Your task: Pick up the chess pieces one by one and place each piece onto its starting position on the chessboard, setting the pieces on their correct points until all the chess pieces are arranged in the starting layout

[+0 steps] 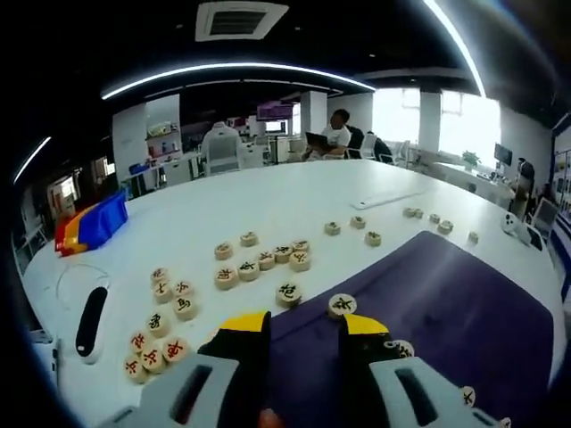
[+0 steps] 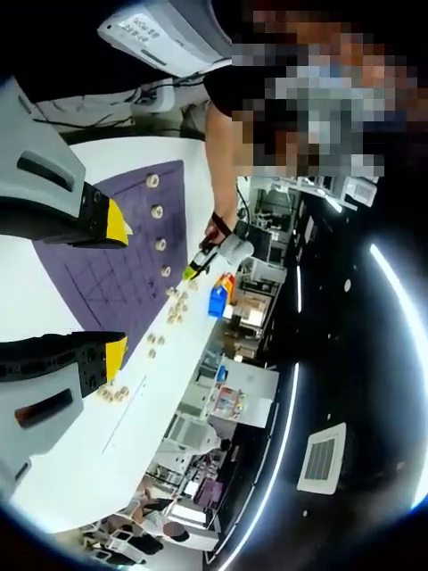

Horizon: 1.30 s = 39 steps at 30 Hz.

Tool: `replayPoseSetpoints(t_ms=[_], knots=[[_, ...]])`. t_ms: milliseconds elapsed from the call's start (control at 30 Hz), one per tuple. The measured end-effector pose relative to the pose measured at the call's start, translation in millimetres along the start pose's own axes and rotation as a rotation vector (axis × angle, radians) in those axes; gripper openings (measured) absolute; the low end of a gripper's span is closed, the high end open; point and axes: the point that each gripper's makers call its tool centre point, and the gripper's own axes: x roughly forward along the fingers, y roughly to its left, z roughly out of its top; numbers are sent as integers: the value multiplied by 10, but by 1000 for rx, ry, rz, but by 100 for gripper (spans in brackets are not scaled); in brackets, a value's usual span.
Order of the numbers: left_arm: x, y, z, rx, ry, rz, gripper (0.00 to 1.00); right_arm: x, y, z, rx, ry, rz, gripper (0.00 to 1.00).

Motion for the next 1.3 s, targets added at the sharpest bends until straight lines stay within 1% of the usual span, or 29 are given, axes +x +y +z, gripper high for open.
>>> replayPoseSetpoints(t_ms=[100,433,567,700,867,1000,1100,1167,1233,1300], knots=[[1,-29,14,13,1,-5,32,1,-2,-2,0,1,0,38],[-47,58,-36,7,12,19,32,3,-2,-1,-1,1,2,38],[-49,121,-70,1,22,31,32,10,2,8,-1,1,3,38],[-49,105,-78,-4,21,27,32,22,6,-3,-2,4,7,38],[14,80,-24,-6,12,21,32,42,20,-17,0,8,12,38],[93,79,-27,-5,25,25,32,46,15,-23,2,9,10,38],[167,42,17,-11,24,18,32,40,13,-27,2,8,10,38],[235,28,24,1,36,14,32,48,9,-35,4,10,11,38],[308,64,19,8,49,26,32,50,8,-38,4,11,10,38],[376,105,17,-12,53,36,32,47,21,-37,1,10,14,38]])
